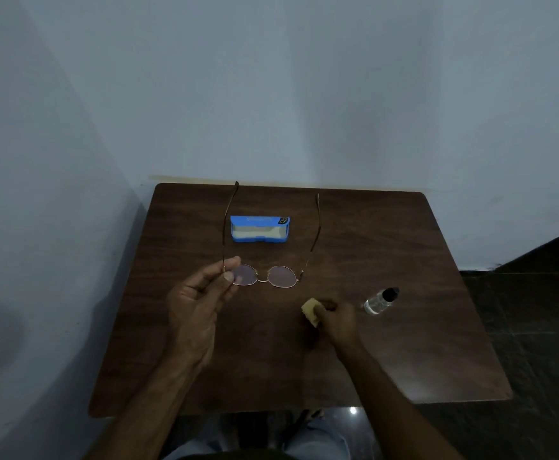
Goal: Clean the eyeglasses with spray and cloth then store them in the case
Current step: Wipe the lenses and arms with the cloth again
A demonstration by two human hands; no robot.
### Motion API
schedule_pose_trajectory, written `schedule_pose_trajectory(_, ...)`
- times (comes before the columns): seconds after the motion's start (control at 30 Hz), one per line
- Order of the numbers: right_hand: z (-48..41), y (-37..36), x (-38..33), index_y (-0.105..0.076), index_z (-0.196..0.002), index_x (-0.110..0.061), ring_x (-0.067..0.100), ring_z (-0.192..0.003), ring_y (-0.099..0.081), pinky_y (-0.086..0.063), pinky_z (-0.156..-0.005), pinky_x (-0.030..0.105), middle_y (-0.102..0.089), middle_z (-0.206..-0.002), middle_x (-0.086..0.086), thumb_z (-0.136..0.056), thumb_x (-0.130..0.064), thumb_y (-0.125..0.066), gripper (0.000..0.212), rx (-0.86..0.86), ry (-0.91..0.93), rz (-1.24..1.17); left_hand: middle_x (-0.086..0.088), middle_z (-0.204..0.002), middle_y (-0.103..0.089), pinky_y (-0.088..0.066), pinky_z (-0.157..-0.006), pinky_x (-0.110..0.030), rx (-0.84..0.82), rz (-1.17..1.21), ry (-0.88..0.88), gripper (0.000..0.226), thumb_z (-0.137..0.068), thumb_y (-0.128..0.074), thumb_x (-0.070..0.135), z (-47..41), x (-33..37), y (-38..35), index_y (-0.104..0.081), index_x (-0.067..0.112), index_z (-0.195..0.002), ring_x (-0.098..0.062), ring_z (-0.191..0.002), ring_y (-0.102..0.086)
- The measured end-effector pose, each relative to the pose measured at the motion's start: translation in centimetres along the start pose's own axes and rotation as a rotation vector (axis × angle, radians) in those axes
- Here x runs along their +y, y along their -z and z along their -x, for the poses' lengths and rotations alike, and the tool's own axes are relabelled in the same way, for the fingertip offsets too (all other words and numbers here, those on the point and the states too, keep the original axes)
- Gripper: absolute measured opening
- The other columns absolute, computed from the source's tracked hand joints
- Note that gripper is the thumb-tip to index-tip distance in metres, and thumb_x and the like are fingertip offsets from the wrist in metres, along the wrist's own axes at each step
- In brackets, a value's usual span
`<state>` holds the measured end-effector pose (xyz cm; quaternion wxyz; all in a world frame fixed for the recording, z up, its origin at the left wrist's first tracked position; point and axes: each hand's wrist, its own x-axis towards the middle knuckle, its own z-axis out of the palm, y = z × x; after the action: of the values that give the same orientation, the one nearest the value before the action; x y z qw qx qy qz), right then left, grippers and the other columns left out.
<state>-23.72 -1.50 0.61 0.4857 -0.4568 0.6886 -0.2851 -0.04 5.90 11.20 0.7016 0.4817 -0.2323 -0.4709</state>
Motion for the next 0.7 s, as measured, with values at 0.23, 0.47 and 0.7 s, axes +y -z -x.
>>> schedule_pose_trajectory(0.23,5.0,1.9,-8.3,-0.069,-0.094,-0.005,0.019,-0.07,-0.066,-0.056,-0.061,0.031,-0.074,-0.081,0.012,-0.092,0.01,-0.061,0.017,-0.084,0.092,-0.683,-0.01,-0.117,-0.081,-0.063,-0.081,-0.021,0.028,0.008,0.049,0.025,-0.093,-0.066,-0.004,0.0,0.0,-0.3,-0.077,0.009,-0.111,-0.017,-0.106,-0.078)
schedule_pose_trajectory(0.47,7.7,2.9,-10.9,-0.073,-0.106,-0.015,0.024,-0.085,-0.073,-0.061,-0.069,0.032,-0.077,-0.1,0.01,-0.092,0.0,-0.07,0.021,-0.109,0.386,-0.367,-0.009,-0.116,-0.081,-0.062,-0.078,-0.02,0.032,-0.024,0.048,0.03,-0.095,-0.066,-0.007,0.1,-0.3,-1.0,-0.081,0.017,-0.106,-0.019,-0.107,-0.078)
schedule_pose_trajectory(0.7,8.4,3.4,-10.9,-0.072,-0.118,-0.021,0.019,-0.109,-0.072,-0.06,-0.091,0.044,-0.075,-0.118,-0.001,-0.086,-0.003,-0.08,0.038,-0.188,0.49,-0.262,-0.007,-0.117,-0.081,-0.064,-0.086,-0.025,0.013,-0.06,0.003,0.034,-0.095,-0.068,-0.003,0.3,-0.3,-0.7,-0.085,0.025,-0.104,-0.023,-0.112,-0.077)
